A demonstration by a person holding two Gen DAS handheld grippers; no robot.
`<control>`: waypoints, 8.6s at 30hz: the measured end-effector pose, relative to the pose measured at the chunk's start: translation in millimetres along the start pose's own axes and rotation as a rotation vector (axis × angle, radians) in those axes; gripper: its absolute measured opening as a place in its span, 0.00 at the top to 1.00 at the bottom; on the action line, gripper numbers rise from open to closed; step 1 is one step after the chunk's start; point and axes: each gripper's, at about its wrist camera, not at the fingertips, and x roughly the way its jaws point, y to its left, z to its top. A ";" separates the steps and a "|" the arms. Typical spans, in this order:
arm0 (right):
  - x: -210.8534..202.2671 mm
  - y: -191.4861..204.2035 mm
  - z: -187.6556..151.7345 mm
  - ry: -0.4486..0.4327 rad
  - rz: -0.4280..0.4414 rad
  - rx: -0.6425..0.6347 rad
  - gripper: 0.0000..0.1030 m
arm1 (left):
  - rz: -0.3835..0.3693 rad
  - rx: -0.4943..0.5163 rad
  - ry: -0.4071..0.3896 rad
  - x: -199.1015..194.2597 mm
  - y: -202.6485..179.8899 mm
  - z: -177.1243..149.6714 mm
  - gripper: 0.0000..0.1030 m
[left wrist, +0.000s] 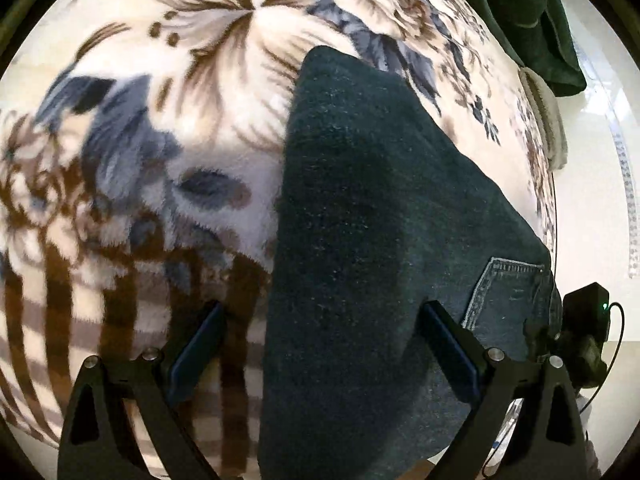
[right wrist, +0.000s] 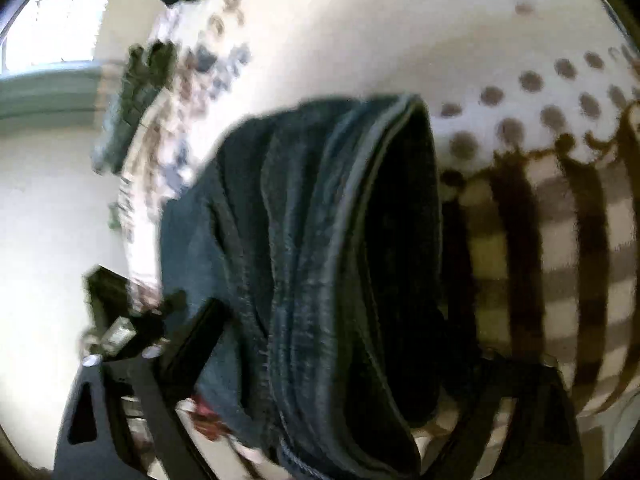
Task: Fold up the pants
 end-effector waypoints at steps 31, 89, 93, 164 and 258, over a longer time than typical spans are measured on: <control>-38.8 51.4 0.9 -0.067 0.030 -0.071 0.66 | -0.099 0.048 -0.132 -58.3 -31.1 -9.1 0.75; 210.6 481.6 355.3 -0.120 -0.197 -0.176 0.40 | 0.049 0.078 -0.221 -236.0 180.4 473.0 0.56; 207.4 481.8 354.2 -0.110 -0.246 -0.185 0.40 | 0.043 0.059 -0.218 -240.1 179.6 463.1 0.56; -285.3 766.7 -233.7 -0.784 -0.525 -0.694 0.00 | 0.479 0.247 -0.874 -622.4 -60.0 13.6 0.00; -283.5 755.9 -240.0 -0.746 -0.529 -0.679 0.00 | 0.480 0.249 -0.849 -640.9 -50.2 8.6 0.00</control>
